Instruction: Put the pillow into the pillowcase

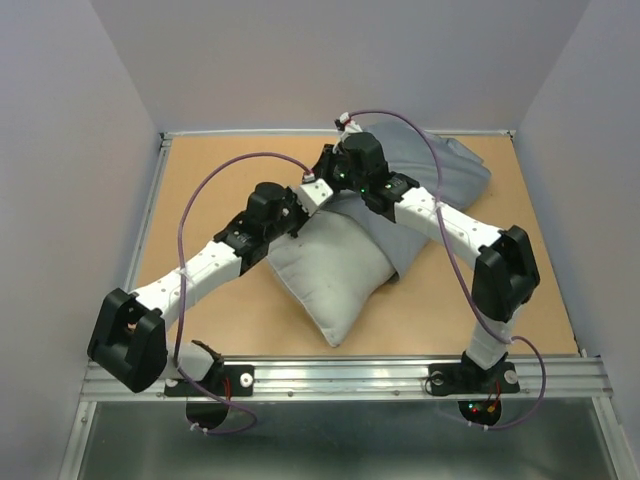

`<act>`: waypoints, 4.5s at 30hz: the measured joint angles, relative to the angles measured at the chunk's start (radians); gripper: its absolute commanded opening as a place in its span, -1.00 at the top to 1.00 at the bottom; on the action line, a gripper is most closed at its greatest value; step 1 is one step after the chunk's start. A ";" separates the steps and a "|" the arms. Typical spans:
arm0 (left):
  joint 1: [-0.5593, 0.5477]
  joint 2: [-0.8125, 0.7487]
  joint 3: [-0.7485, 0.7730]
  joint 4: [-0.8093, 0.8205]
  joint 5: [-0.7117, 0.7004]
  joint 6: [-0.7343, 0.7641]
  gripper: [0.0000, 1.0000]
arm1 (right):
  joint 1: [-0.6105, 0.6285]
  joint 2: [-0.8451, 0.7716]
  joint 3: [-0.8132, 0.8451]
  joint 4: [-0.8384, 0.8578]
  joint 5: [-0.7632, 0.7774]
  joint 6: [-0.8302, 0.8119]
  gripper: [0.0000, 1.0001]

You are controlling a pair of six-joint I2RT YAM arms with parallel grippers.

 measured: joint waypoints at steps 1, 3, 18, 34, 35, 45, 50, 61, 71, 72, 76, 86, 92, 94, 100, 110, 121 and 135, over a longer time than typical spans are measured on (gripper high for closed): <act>0.026 0.010 0.000 0.000 -0.005 -0.004 0.66 | -0.003 0.025 0.018 0.003 0.004 -0.007 0.87; 0.064 0.020 0.000 -0.004 -0.021 -0.005 0.27 | -0.005 0.076 0.063 0.027 0.009 -0.017 0.49; -0.016 -0.419 0.017 -0.406 0.130 0.117 -0.98 | -0.057 -0.435 -0.122 -0.078 0.030 -0.260 -0.06; -0.358 -0.105 -0.036 -0.456 -0.004 -0.033 -0.97 | -0.327 -0.253 -0.509 -0.259 0.097 -0.338 0.13; -0.358 -0.084 -0.031 -0.443 -0.013 -0.039 -0.97 | -0.343 -0.211 -0.483 -0.254 0.079 -0.340 0.13; -0.442 -0.008 0.050 -0.385 -0.161 -0.141 -0.97 | -0.364 -0.150 -0.325 -0.187 -0.067 -0.307 -0.09; -0.485 0.148 0.057 -0.352 -0.287 -0.225 -0.97 | -0.366 -0.300 -0.384 -0.190 -0.105 -0.283 -0.17; -0.425 0.235 0.048 -0.257 -0.346 -0.260 1.00 | -0.367 -0.708 -0.716 -0.243 -0.142 -0.245 -0.39; -0.373 0.222 0.143 -0.297 -0.177 -0.269 1.00 | -0.367 -0.480 -0.829 -0.155 -0.160 -0.205 -0.53; -0.370 0.224 0.151 -0.300 -0.171 -0.270 1.00 | -0.367 -0.478 -0.832 -0.139 -0.160 -0.198 -0.52; -0.345 0.235 0.178 -0.306 -0.129 -0.280 1.00 | -0.367 -0.440 -0.832 -0.053 -0.132 -0.190 -0.28; -0.232 0.293 0.260 -0.328 0.006 -0.370 1.00 | -0.367 -0.289 -0.831 0.056 -0.103 -0.213 0.99; -0.141 0.289 0.344 -0.293 0.063 -0.439 1.00 | -0.346 -0.434 -0.653 -0.026 -0.250 -0.217 0.99; -0.129 0.273 0.381 -0.250 0.072 -0.469 1.00 | -0.306 -0.472 -0.513 -0.053 -0.283 -0.220 0.99; -0.153 0.197 0.400 -0.050 0.060 -0.565 1.00 | -0.159 -0.665 -0.415 -0.126 -0.338 -0.218 0.99; -0.155 0.549 0.475 0.108 0.015 -0.758 1.00 | -0.167 -0.768 -0.454 -0.389 -0.244 -0.317 0.99; -0.097 0.452 0.358 0.090 -0.003 -0.686 1.00 | -0.151 -0.847 -0.577 -0.501 -0.171 -0.414 0.99; -0.041 -0.003 0.184 -0.325 0.179 -0.199 -0.90 | -0.130 -0.753 -0.709 -0.375 -0.377 -0.357 0.99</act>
